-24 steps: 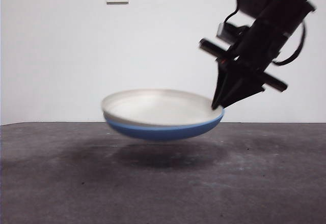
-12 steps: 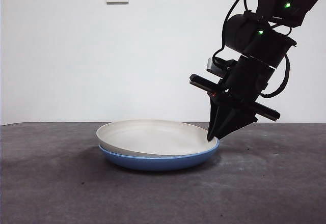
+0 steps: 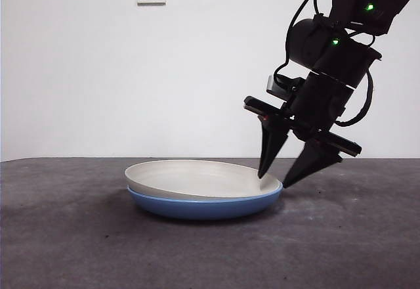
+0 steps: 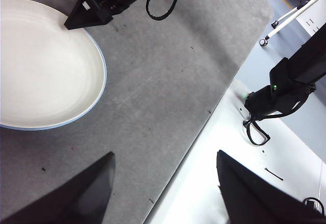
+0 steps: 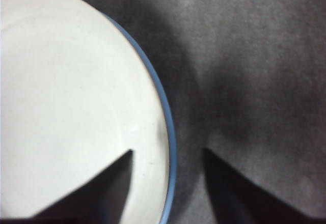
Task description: Pick up the white plate, put it on the blue plate, put it on desk
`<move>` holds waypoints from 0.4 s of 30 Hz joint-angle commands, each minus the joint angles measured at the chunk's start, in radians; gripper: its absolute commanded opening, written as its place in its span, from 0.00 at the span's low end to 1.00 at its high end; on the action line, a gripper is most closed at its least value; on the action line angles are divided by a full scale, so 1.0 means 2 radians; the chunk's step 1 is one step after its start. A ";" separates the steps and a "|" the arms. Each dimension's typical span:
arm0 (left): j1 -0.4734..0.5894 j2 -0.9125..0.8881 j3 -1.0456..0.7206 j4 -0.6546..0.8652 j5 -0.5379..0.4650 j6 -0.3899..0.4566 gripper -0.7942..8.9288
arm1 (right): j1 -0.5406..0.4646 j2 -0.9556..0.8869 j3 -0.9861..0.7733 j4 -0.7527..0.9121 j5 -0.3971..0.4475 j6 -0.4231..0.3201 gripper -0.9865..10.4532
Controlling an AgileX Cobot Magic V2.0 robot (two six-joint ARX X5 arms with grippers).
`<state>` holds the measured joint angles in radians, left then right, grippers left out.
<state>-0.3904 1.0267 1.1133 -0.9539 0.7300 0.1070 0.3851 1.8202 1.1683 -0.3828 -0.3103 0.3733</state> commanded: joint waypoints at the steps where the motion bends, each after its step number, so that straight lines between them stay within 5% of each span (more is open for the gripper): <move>1: -0.002 0.003 0.003 0.002 0.002 0.006 0.40 | 0.003 -0.004 0.012 -0.002 0.001 0.006 0.34; 12: -0.002 0.003 0.003 0.002 0.002 0.006 0.40 | 0.003 -0.140 0.012 -0.038 0.007 -0.041 0.34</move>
<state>-0.3904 1.0267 1.1133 -0.9539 0.7300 0.1074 0.3851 1.5440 1.1687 -0.4545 -0.2932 0.3332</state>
